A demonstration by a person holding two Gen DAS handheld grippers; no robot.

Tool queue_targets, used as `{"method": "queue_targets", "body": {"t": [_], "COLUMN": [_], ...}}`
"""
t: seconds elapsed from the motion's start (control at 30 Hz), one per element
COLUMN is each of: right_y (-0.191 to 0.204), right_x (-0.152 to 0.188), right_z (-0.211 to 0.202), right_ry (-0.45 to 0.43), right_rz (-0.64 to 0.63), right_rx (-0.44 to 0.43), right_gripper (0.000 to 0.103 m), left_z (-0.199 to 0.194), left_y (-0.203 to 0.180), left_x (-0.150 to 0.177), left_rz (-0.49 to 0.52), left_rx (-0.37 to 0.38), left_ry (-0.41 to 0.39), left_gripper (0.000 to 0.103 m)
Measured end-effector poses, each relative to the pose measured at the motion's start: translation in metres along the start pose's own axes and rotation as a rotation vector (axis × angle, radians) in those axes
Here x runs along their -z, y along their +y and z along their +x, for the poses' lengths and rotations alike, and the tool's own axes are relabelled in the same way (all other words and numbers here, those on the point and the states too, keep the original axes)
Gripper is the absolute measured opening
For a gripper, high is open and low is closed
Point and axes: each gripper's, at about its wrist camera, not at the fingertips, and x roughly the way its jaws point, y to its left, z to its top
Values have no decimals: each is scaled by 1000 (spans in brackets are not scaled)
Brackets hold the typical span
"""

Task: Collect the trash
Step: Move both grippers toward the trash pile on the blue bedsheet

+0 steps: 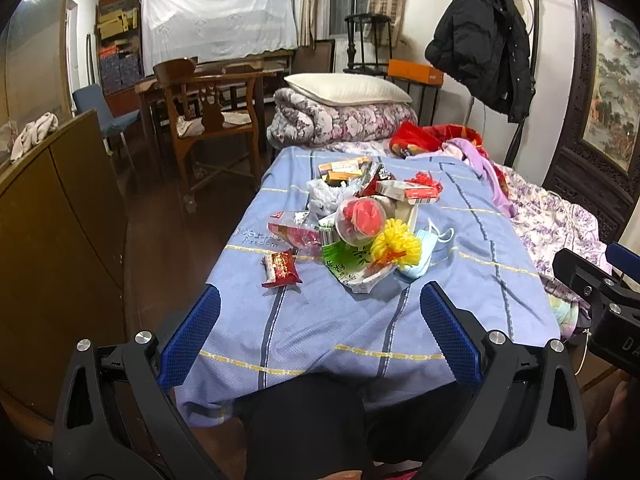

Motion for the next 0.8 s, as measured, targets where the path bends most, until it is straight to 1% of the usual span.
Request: {"method": "queue_targets", "body": {"t": [0.1, 0.3, 0.47, 0.8], "right_y": [1, -4, -6, -10], "right_x": [-1, -6, -10, -11], "right_z": [8, 24, 39, 75], "right_ry": [16, 39, 59, 140], "right_rz": [-22, -12, -16, -9], "right_rx": [14, 7, 6, -8], "right_gripper": [97, 97, 97, 97], "left_z": [8, 23, 41, 71], "left_y": [-1, -4, -6, -7], "left_x": [-3, -7, -14, -23], "left_rz": [6, 16, 18, 24], "left_rx": [-3, 6, 11, 5], "left_ry": [6, 16, 42, 76], "left_gripper": [96, 96, 96, 96]}}
